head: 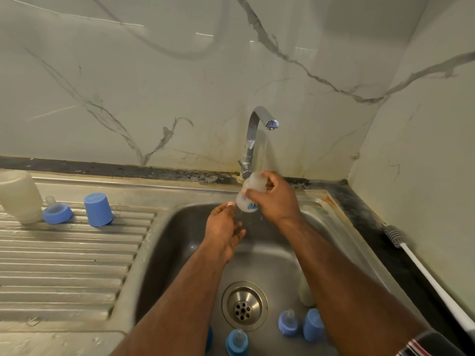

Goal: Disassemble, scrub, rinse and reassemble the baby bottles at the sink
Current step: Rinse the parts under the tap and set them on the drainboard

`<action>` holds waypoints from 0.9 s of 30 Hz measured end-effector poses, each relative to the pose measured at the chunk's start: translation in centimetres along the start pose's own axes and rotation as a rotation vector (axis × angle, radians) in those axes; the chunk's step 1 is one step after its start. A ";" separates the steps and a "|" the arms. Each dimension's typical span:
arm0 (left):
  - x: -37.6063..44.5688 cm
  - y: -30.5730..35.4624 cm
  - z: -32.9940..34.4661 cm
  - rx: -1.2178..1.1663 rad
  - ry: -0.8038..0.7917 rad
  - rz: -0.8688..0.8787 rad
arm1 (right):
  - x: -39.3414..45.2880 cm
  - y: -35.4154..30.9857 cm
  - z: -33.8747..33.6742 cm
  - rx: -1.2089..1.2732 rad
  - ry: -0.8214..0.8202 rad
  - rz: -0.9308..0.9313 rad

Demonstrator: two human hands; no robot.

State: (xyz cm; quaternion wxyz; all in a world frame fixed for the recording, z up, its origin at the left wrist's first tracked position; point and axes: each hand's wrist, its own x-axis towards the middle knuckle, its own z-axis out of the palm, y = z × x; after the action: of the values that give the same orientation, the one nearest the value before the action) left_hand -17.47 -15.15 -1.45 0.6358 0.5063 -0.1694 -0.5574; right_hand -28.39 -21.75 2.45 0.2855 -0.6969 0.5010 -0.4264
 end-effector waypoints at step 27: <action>0.0 -0.1 -0.5 -0.202 -0.013 0.073 | 1.0 -1.9 -1.1 0.152 -0.165 0.229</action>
State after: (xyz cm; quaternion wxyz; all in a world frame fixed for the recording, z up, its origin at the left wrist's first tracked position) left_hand -17.10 -14.90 -1.73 0.7022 0.4296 -0.1348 -0.5515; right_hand -28.36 -22.02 4.81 0.4243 -0.6444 0.5181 -0.3691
